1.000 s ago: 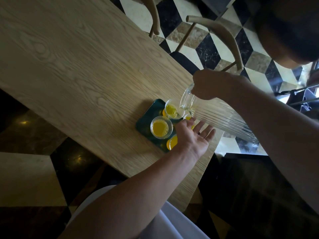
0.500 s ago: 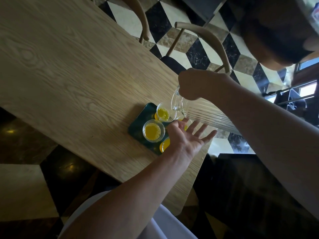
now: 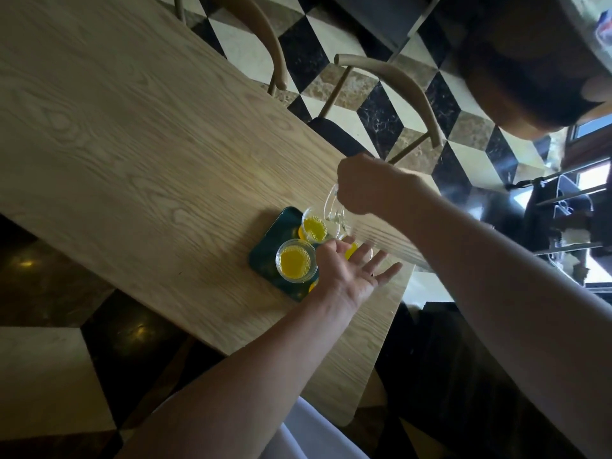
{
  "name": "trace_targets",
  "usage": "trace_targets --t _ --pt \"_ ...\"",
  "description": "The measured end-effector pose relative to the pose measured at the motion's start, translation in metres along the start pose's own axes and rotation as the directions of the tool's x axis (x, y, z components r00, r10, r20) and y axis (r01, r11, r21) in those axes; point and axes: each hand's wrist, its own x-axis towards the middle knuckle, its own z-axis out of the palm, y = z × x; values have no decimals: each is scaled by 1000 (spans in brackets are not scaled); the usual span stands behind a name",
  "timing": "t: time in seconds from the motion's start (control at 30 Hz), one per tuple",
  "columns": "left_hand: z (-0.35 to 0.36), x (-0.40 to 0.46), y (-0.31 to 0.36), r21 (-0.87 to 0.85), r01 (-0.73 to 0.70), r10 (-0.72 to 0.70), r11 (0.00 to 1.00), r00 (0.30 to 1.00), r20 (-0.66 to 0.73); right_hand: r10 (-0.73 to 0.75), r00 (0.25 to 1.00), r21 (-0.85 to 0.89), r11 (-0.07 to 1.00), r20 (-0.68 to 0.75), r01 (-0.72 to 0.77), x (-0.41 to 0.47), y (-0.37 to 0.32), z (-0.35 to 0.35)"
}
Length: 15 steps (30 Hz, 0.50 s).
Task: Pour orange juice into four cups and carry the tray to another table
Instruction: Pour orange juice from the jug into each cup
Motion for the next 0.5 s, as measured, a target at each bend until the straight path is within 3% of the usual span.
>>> trace_targets --t 0.17,0.33,0.43,0.5 --pt "-2 3 0 60 26 -20 998 995 -100 -34 999 39 999 4 34 -2 8 21" --pt "-9 -3 -3 117 31 -17 993 993 -118 59 998 115 991 23 -61 -5 30 31" --pt "-9 -12 5 303 -32 70 953 991 -117 82 997 203 976 -9 -79 -16 48 35" --pt "-7 -21 17 483 -83 162 871 979 -122 113 993 276 956 -16 -105 -27 56 34"
